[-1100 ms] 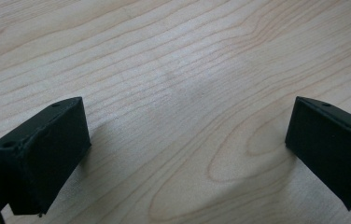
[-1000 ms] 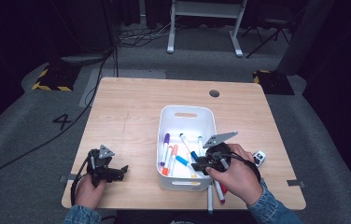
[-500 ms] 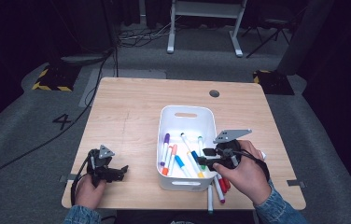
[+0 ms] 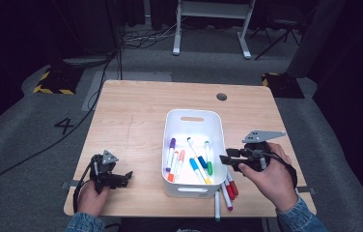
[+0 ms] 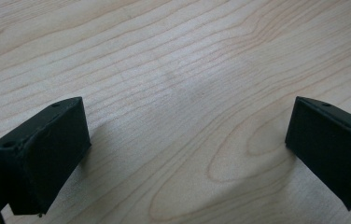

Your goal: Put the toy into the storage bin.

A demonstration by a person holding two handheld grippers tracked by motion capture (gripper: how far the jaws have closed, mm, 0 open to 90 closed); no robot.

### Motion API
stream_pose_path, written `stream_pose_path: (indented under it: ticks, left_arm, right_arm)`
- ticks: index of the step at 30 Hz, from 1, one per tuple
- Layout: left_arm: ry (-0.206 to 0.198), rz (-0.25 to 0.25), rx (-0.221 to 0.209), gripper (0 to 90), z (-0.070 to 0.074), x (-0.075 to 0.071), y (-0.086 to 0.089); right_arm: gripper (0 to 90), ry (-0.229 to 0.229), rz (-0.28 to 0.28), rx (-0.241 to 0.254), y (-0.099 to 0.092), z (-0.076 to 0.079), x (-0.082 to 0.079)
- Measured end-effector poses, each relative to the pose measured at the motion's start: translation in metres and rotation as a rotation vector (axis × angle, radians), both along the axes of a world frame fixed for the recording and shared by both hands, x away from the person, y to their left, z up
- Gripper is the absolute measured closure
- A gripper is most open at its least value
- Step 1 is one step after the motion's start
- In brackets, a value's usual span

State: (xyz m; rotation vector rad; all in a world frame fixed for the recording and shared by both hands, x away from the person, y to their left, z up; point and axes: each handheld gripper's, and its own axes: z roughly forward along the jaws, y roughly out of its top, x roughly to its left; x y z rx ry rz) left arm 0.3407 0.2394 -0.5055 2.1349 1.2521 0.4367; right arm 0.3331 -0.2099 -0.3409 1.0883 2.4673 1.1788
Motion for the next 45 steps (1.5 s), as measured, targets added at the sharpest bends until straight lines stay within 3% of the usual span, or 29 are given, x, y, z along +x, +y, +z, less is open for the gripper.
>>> stream_pose_path:
  ticks: [8,11,26,45]
  left_arm:
    - [0.001,0.000,0.000,0.0,0.000,0.000,0.000]
    - [0.001,0.001,0.000,0.0,0.000,0.000,0.000]
    - [0.000,0.000,0.000,0.0,0.000,0.000,0.000]
    - [0.002,0.000,-0.002,0.0,0.000,0.000,0.000]
  right_arm:
    - [62.1,0.002,-0.053,0.005,-0.018,0.001,0.004]
    - [61.7,0.014,-0.068,-0.003,-0.023,-0.006,0.008]
    - [61.2,0.148,-0.128,-0.074,-0.034,-0.056,0.031]
    - [61.3,0.269,-0.113,-0.156,-0.030,-0.111,0.039]
